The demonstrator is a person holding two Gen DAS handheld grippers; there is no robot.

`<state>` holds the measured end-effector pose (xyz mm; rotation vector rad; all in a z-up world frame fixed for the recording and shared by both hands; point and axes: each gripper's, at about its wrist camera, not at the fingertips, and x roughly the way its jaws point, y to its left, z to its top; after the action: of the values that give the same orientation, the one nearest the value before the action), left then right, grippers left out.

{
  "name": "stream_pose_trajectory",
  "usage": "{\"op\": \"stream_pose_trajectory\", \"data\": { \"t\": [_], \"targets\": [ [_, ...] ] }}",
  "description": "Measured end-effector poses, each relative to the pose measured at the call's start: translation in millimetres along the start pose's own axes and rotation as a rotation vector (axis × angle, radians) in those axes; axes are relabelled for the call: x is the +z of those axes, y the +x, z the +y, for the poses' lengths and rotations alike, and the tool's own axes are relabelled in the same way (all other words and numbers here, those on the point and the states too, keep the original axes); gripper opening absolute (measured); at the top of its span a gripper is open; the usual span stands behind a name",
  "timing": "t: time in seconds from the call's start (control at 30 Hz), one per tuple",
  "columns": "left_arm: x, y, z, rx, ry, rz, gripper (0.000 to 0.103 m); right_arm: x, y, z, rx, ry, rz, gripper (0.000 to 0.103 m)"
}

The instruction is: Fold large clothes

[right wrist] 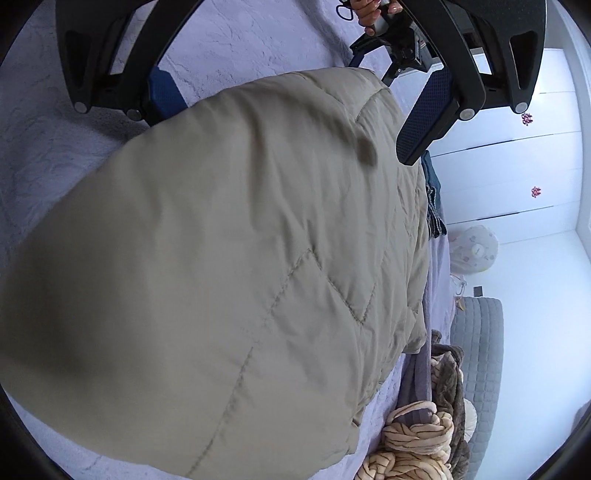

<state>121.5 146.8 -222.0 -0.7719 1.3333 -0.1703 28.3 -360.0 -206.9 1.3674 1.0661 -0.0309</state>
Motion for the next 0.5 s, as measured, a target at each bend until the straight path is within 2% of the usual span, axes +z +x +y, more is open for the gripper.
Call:
{"op": "stream_pose_trajectory", "data": {
  "t": [0.13, 0.23, 0.27, 0.3, 0.33, 0.37, 0.4, 0.47, 0.5],
  "targets": [
    [16.8, 15.6, -6.3, -0.053, -0.029, -0.039, 0.103, 7.1, 12.7, -3.4, 0.042, 0.026, 0.016, 0.103],
    [27.1, 25.1, -15.7, -0.049, -0.049, -0.074, 0.102, 12.1, 22.8, 0.2, 0.062, 0.029, 0.016, 0.103],
    [30.4, 26.7, -17.4, -0.039, -0.058, -0.088, 0.091, 13.6, 25.4, 0.9, 0.061, 0.035, 0.016, 0.103],
    [31.4, 27.1, -17.7, -0.027, -0.057, -0.102, 0.066, 14.7, 27.2, 0.7, 0.055, 0.046, 0.015, 0.103],
    [32.7, 27.7, -19.0, -0.026, -0.049, -0.106, 0.055, 15.3, 27.7, -0.1, 0.054, 0.064, 0.010, 0.103],
    [34.0, 26.0, -20.8, -0.040, -0.039, -0.112, 0.037, 15.5, 27.1, -1.2, 0.061, 0.083, 0.004, 0.101],
    [32.9, 21.9, -24.0, -0.042, -0.011, -0.121, 0.027, 15.3, 25.8, -2.0, 0.061, 0.099, -0.002, 0.087],
    [28.8, 11.4, -35.5, 0.010, 0.091, -0.139, 0.022, 15.0, 23.8, -5.0, 0.042, 0.118, -0.001, 0.052],
    [25.2, 7.1, -45.4, 0.053, 0.163, -0.149, 0.020, 14.2, 22.4, -5.7, 0.045, 0.124, -0.001, 0.043]
  ]
}}
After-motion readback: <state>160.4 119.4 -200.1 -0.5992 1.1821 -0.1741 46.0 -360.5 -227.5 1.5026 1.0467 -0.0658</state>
